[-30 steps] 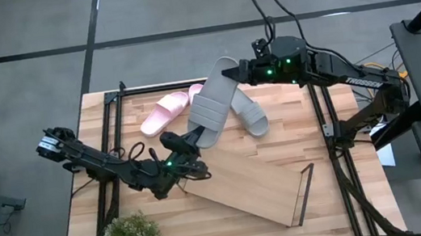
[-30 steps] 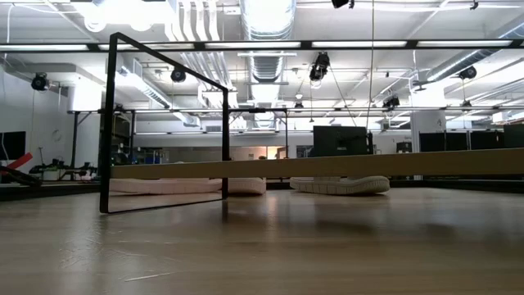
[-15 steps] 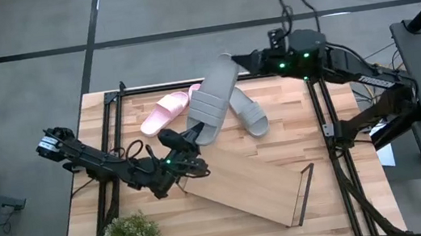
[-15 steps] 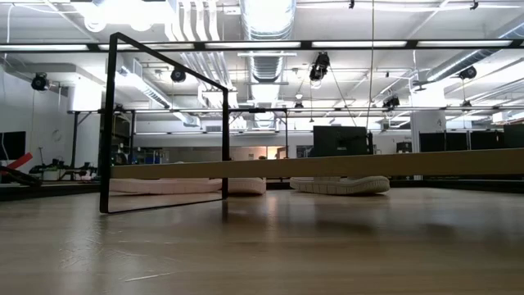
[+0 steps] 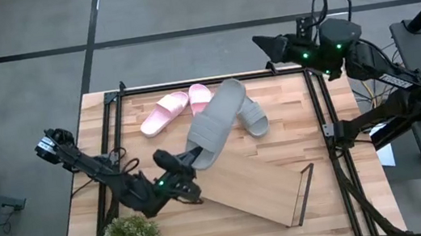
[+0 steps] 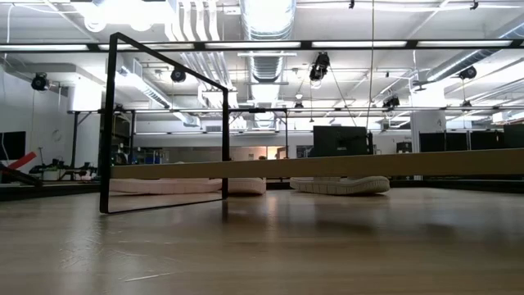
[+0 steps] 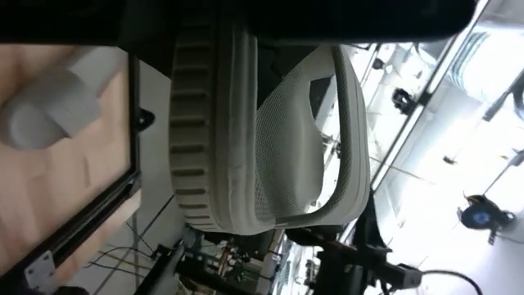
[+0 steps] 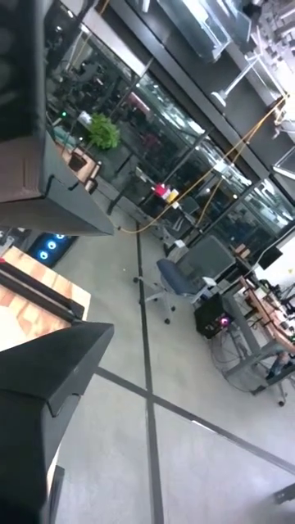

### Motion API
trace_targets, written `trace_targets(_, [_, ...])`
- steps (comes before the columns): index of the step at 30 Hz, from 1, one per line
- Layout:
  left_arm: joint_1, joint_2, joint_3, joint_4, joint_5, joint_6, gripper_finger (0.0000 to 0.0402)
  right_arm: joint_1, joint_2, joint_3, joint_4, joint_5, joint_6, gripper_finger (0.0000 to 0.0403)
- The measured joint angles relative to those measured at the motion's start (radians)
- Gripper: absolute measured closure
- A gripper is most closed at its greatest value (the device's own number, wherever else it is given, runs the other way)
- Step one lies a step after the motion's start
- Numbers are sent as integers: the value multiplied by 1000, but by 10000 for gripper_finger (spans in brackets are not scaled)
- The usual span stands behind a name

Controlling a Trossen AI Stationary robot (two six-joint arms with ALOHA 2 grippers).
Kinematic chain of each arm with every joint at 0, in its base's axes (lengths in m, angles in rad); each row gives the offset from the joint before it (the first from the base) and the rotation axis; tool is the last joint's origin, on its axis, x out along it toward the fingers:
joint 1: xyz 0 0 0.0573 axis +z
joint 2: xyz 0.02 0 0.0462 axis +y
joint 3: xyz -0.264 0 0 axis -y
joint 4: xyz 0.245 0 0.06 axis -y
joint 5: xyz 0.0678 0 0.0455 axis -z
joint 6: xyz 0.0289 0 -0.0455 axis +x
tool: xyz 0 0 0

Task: Pick and place slides into the shelf
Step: Put the right gray slipper on the shelf

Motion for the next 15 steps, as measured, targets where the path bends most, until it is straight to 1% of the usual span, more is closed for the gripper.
trace_targets(5, [-13, 41, -15, -14, -29, -114, 386, 0, 21, 0, 0, -1, -2, 225])
trace_targets(10, [-33, 120, -16, -20, -77, -120, 386, 0, 54, -1, -1, -3, -1, 225])
trace_targets(13, [-59, 156, -16, -18, -78, -123, 386, 0, 72, -1, 0, -3, 1, 225])
trace_targets(15, [-71, 178, -16, -11, -106, -164, 386, 0, 79, -1, -1, -4, 1, 225])
